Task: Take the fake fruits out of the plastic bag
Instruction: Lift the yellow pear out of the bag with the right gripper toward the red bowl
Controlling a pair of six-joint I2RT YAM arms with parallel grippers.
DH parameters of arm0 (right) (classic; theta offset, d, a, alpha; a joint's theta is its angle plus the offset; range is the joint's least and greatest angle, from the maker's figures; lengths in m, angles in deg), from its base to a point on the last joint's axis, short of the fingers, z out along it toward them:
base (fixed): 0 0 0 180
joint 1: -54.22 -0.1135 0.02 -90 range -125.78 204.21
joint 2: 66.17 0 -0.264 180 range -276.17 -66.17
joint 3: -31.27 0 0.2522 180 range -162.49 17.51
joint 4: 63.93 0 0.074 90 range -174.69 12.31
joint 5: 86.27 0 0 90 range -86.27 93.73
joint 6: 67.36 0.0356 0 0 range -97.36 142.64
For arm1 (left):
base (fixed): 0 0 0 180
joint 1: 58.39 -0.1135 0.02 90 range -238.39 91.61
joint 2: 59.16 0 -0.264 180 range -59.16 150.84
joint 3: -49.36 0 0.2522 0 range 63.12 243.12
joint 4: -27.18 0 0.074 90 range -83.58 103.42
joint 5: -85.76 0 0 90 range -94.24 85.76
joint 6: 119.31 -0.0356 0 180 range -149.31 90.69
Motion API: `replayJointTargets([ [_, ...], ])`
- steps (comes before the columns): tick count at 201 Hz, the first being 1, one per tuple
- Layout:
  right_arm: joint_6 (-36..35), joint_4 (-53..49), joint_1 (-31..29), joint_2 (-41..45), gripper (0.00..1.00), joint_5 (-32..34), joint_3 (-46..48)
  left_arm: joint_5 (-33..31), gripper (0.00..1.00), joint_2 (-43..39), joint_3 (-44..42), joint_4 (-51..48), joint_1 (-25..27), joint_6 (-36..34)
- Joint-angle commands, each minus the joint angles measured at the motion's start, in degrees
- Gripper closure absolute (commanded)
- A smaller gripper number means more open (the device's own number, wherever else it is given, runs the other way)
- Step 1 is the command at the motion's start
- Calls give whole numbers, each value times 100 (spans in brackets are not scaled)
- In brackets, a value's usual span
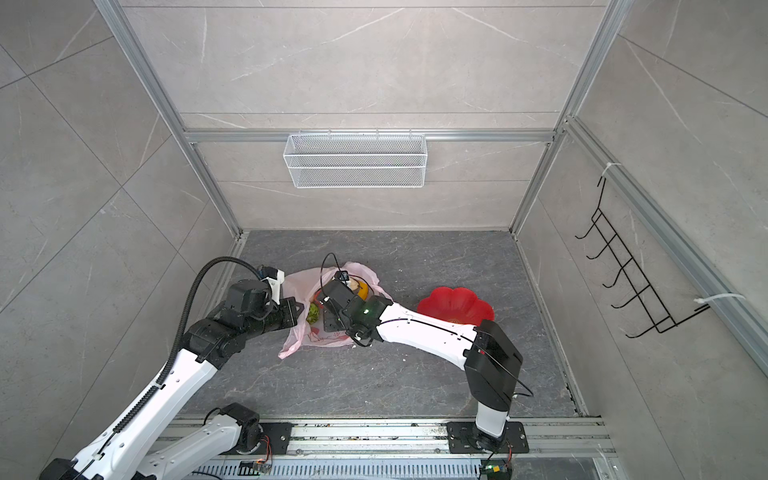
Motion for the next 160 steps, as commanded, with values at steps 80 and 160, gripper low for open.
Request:
replayJointTargets([
  [80, -539, -1187, -112, 1650, 56, -67, 221, 73, 100, 44, 62, 405, 25, -31],
  [160, -915, -2210, 86, 2854, 56, 1256, -289, 281, 100, 453, 206, 735, 25, -108],
])
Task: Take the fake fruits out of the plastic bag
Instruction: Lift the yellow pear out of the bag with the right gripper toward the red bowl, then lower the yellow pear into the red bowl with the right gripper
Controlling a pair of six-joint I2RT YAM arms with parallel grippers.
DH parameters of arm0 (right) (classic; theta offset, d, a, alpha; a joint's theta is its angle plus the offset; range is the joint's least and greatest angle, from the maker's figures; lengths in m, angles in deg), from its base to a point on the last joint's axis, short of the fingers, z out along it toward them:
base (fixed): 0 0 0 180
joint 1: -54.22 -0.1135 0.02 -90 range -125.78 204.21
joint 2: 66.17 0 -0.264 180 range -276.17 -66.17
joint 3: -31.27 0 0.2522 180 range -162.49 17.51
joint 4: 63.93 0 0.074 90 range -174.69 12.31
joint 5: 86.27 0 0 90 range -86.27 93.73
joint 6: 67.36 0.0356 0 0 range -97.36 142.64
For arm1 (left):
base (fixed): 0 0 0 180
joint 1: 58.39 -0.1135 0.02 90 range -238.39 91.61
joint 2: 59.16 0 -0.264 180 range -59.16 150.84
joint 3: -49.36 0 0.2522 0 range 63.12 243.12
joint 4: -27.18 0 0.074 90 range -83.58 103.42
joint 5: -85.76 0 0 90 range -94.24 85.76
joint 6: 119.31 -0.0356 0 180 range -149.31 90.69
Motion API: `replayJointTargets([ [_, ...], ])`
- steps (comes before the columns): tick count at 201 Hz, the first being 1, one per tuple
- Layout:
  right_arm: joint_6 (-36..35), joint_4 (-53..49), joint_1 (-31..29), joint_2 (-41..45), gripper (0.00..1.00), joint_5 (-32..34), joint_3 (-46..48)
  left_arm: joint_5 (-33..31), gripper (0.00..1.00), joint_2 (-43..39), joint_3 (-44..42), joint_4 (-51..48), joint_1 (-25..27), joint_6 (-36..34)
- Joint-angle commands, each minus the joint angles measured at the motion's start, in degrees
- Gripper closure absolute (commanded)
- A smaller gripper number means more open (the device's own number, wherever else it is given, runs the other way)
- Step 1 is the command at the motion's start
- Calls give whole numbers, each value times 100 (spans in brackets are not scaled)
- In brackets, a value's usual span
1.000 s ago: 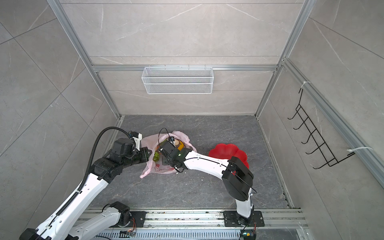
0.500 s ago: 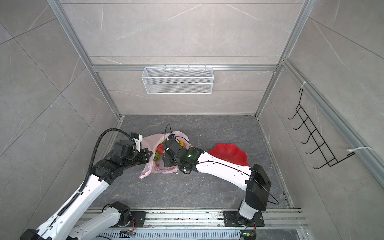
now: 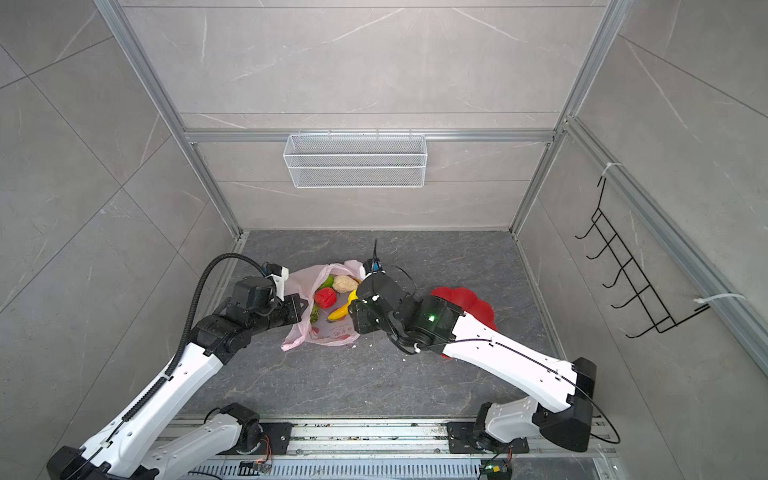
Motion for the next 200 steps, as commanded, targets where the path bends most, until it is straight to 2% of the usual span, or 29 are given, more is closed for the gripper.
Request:
replayJointTargets([
  [1, -227, -591, 156, 439, 56, 789, -358, 186, 100, 126, 217, 315, 25, -108],
  [23, -294, -966, 377, 666, 56, 1382, -504, 241, 100, 197, 285, 345, 25, -142],
  [77, -615, -1023, 1080, 1092, 57, 1791, -480, 188, 100, 268, 320, 295, 25, -208],
  [125, -717, -1035, 1787, 1013, 57, 1599, -199, 197, 100, 365, 378, 278, 25, -215],
  [160, -646, -602, 2526, 828, 58, 1064, 614, 143, 100, 308, 382, 212, 25, -177],
  [200, -615, -140, 2822, 328, 59, 1122, 1474, 27, 100, 251, 397, 81, 25, -154],
])
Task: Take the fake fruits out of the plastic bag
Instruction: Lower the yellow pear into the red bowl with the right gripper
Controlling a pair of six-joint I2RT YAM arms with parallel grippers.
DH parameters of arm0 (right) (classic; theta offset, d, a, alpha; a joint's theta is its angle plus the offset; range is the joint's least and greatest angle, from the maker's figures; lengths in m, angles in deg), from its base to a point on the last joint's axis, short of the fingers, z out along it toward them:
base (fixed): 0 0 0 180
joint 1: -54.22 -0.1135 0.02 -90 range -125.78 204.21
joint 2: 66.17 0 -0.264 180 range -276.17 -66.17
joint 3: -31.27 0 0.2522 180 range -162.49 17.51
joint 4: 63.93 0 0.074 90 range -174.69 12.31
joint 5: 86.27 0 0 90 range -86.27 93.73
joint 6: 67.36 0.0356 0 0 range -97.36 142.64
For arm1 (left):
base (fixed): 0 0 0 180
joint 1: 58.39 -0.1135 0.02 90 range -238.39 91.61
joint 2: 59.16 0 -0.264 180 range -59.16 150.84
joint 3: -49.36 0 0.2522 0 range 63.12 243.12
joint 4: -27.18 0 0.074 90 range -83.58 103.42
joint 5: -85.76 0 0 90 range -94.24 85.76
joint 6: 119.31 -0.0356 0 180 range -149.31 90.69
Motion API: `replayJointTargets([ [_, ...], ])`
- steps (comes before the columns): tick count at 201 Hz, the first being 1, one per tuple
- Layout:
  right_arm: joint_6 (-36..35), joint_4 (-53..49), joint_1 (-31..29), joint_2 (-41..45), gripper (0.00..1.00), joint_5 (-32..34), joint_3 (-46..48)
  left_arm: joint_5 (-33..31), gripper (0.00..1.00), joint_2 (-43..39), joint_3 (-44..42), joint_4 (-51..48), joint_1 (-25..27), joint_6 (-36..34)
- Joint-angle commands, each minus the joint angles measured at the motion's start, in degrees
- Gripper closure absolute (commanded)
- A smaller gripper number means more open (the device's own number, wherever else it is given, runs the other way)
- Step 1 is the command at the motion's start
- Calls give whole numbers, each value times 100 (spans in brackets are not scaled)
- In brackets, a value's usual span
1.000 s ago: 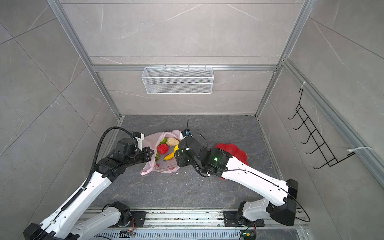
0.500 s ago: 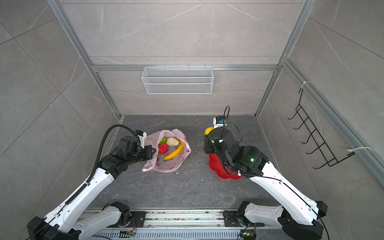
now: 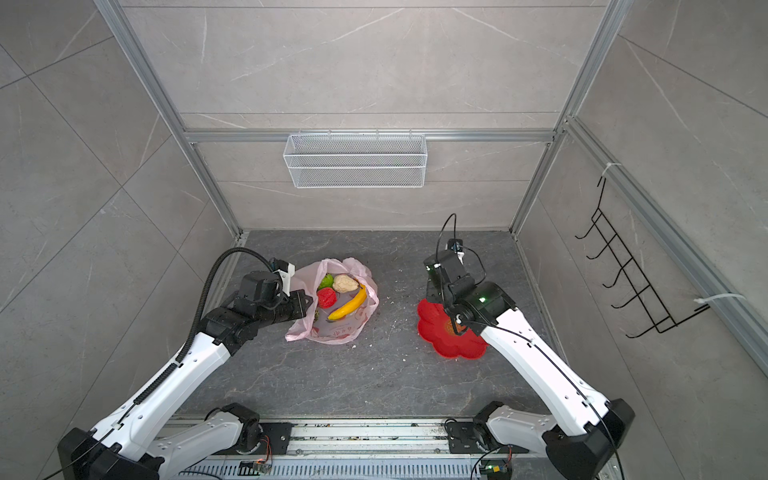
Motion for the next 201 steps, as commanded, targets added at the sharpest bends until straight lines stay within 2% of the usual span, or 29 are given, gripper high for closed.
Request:
replayJointTargets([
  [1, -1, 385, 125, -245, 59, -85, 443, -67, 100, -114, 240, -49, 25, -64],
  [92, 205, 1352, 624, -946, 59, -704, 1561, -141, 100, -132, 157, -78, 25, -38],
  [201, 357, 2103, 1041, -1771, 59, -1241, 2007, -235, 100, -228, 152, -218, 25, -27],
])
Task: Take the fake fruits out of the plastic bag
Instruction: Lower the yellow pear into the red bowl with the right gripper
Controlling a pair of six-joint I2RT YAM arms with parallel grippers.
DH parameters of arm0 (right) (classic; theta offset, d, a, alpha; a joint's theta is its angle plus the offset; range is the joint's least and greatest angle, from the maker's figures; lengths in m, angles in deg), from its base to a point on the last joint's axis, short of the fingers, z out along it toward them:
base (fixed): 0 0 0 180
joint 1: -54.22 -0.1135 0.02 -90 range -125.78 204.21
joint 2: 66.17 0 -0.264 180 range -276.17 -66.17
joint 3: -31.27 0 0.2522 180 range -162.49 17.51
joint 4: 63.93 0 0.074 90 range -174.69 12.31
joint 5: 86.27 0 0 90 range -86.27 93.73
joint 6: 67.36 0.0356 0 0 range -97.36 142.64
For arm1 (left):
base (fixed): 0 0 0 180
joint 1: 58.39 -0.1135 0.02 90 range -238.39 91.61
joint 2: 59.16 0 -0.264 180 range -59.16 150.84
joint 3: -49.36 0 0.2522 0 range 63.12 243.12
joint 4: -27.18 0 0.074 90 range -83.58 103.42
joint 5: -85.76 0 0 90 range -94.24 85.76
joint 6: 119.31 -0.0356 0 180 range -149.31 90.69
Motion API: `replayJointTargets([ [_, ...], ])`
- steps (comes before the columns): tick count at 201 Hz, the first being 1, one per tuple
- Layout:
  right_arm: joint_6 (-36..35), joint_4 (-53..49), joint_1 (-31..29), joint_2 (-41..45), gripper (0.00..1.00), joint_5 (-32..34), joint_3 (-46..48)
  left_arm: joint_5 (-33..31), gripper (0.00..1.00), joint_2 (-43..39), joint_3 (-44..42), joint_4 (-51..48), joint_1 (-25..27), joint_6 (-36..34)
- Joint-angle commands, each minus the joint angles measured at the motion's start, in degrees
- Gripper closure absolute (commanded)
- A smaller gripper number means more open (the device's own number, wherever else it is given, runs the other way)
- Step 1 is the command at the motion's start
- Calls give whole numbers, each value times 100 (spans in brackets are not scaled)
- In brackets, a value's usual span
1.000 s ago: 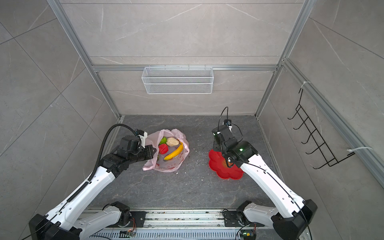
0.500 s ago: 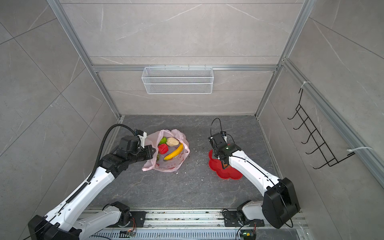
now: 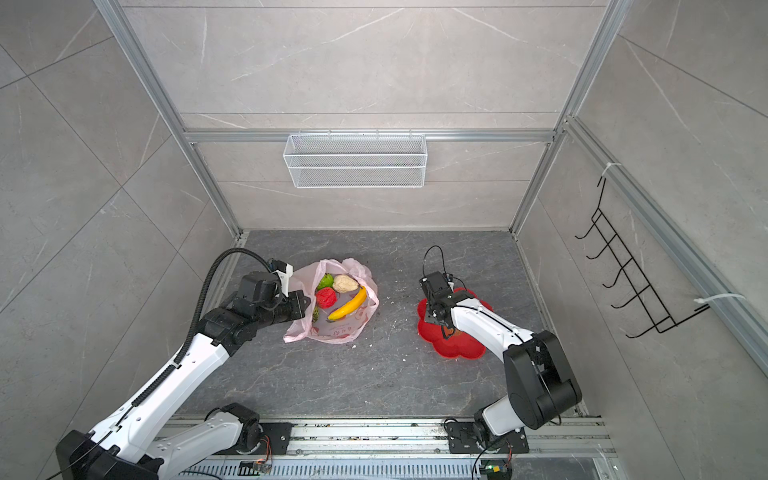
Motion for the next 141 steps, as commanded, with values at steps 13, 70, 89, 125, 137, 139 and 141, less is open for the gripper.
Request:
replayJointTargets([
  [13, 134, 319, 92, -197, 59, -244, 159, -113, 100, -192, 148, -83, 25, -26],
  [70, 212, 365, 149, -297, 58, -270, 286, -116, 100, -207, 171, -100, 25, -5],
  [89, 240, 389, 159, -337, 57, -278, 329, -116, 100, -187, 189, -110, 25, -20],
  [125, 301, 423, 169, -402, 50, -274, 383, -105, 100, -150, 240, -129, 26, -38],
  [137, 304, 417, 182, -415, 49, -263, 376, -100, 100, -144, 252, -134, 25, -23],
  [139, 302, 416, 182, -419, 48, -263, 372, -102, 100, -141, 251, -133, 25, -27],
  [141, 301, 416, 182, -427, 48, -258, 374, -100, 100, -144, 253, -129, 25, -24],
])
